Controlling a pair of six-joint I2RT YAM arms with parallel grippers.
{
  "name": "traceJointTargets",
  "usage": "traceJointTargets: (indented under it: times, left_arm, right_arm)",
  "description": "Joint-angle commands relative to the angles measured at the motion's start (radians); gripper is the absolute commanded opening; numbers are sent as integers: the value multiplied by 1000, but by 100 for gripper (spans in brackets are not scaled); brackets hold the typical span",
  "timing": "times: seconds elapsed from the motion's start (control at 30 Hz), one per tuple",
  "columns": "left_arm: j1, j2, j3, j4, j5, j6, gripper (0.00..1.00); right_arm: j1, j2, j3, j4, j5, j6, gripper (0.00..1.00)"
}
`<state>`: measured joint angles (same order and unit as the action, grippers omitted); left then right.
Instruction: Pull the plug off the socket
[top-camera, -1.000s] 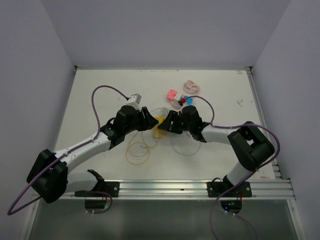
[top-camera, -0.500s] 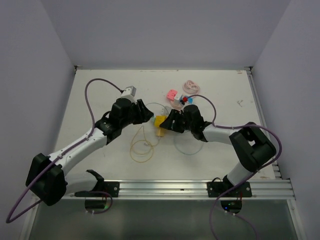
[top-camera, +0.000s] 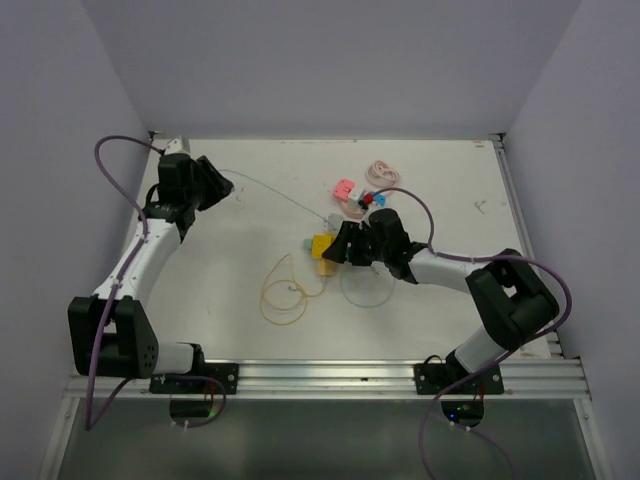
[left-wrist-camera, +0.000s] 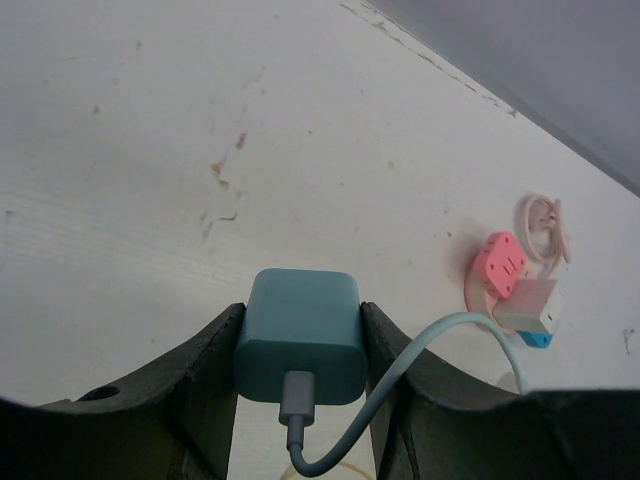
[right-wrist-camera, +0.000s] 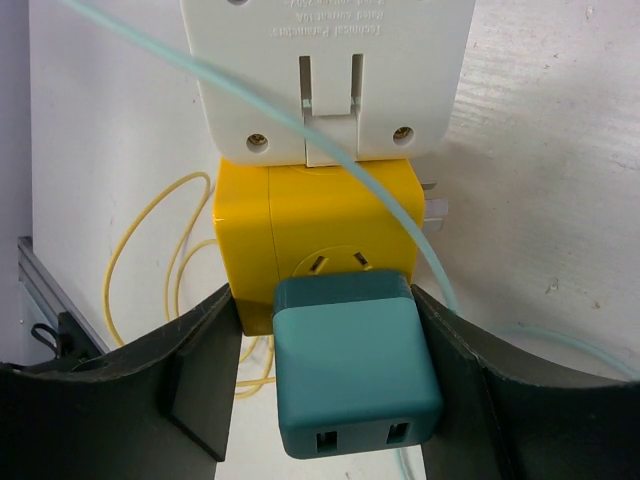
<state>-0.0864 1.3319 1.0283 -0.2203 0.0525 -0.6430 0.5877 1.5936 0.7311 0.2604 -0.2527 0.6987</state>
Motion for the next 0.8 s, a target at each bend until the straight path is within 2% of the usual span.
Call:
traceJointTargets:
  times: [0.0, 0.1, 0.2, 0.3, 0.43, 0.57, 0.63, 0.77]
  left_arm:
    - [86, 50, 75, 4, 40, 26, 0]
    - [86, 85, 104, 50, 85, 57, 0]
    - [86, 115, 113, 120, 211, 65, 0]
    - [60, 147, 140, 151, 234, 95, 0]
    - [-10, 203, 179, 147, 201, 109, 2]
    - [-15, 272, 205, 159, 179, 100, 4]
    - [-15, 306, 233, 142, 72, 121, 5]
    - [-10, 372, 256, 98, -48, 144, 7]
  right_arm:
    - [-5, -3, -6, -147, 0, -99, 0]
    - [-5, -4, 11, -170, -52, -139, 0]
    - [-3, -4, 34, -204, -97, -189, 0]
    - [-3, -1, 60, -234, -153, -234, 0]
    - [0, -4, 83, -251, -247, -281, 0]
    - [1, -24, 91, -257, -273, -289, 0]
    - [1, -40, 88, -257, -281, -295, 0]
    - [3, -67, 70, -254, -281, -283, 0]
